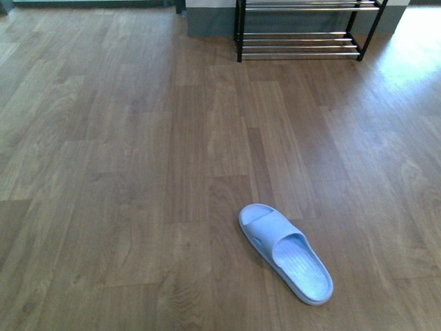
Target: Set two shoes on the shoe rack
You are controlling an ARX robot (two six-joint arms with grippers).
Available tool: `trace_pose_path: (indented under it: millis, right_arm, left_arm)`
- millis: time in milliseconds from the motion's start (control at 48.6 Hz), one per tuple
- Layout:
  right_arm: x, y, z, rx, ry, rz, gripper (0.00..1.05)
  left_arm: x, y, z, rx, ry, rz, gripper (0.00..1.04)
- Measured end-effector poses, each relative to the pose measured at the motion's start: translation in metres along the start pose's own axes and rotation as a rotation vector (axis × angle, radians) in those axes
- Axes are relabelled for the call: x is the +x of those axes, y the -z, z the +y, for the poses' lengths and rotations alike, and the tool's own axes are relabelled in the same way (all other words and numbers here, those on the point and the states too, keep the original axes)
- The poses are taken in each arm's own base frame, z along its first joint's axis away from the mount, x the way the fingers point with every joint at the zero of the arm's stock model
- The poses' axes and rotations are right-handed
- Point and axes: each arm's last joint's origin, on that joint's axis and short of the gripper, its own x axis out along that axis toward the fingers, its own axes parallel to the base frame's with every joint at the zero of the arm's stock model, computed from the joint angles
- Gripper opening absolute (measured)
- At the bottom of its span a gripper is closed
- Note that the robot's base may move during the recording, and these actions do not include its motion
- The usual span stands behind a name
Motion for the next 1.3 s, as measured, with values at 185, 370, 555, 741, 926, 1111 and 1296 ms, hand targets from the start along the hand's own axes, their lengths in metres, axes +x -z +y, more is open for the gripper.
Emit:
trace_pose_path:
  millis: [185,370,555,741,926,1111,1296]
  right_arm:
    - [0.000,0.000,0.000,0.000,-0.002,0.002,0.95]
    - [0.000,0.000,0.000,0.000,-0.004,0.000,0.95]
    - [0.000,0.000,0.000,0.000,-0.003,0.000,0.95]
    - [0.000,0.000,0.000,0.000,-0.002,0.000,0.95]
    - [0.002,0.006,0.000,0.025,-0.120,0.160,0.95]
    - [0.041,0.021,0.000,-0.038,-0.158,0.358,0.95]
    - [0.114,0.047,0.001,-0.143,-0.136,0.467,0.95]
  left_arm:
    - [0.000,0.000,0.000,-0.002,-0.003,-0.001,0.02]
    - [0.000,0.000,0.000,0.003,0.000,0.002,0.02]
    - [0.000,0.000,0.000,0.004,0.001,0.002,0.02]
    - [0.000,0.000,0.000,0.004,0.001,0.002,0.02]
    - [0.000,0.000,0.000,0.004,0.001,0.002,0.02]
    - [0.000,0.000,0.000,0.004,0.000,0.002,0.02]
    - [0.000,0.000,0.000,0.005,0.001,0.002,0.02]
